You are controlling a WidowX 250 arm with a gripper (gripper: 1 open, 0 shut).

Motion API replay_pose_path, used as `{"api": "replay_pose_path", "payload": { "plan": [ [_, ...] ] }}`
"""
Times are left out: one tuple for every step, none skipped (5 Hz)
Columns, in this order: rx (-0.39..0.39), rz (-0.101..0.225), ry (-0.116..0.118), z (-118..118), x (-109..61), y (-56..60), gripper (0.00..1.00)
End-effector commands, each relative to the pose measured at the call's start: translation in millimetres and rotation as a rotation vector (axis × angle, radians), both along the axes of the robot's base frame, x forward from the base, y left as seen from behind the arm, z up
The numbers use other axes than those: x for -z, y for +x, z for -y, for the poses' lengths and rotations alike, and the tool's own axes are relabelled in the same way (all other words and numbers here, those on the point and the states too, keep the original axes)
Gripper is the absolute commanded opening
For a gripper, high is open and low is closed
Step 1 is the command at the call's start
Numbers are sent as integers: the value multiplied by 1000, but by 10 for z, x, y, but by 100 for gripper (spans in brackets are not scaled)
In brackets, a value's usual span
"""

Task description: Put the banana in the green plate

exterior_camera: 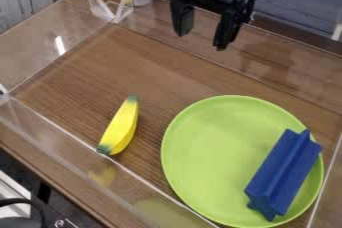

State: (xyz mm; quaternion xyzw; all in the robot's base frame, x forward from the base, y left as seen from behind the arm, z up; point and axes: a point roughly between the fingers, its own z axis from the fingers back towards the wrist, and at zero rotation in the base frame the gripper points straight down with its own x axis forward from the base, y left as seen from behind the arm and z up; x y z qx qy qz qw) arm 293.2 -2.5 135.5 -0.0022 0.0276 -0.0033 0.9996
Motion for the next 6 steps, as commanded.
{"api": "replay_pose_path", "payload": {
  "plan": [
    [4, -27, 2, -9, 103, -31, 100],
    [11, -26, -1, -129, 166, -281, 100],
    [12, -4, 1, -332, 236, -504, 100],
    [14, 11, 6, -541, 342, -646, 100],
    [19, 19, 17, -676, 462, -736, 100],
    [26, 30, 21, -745, 608, -820, 100]
  ]
}}
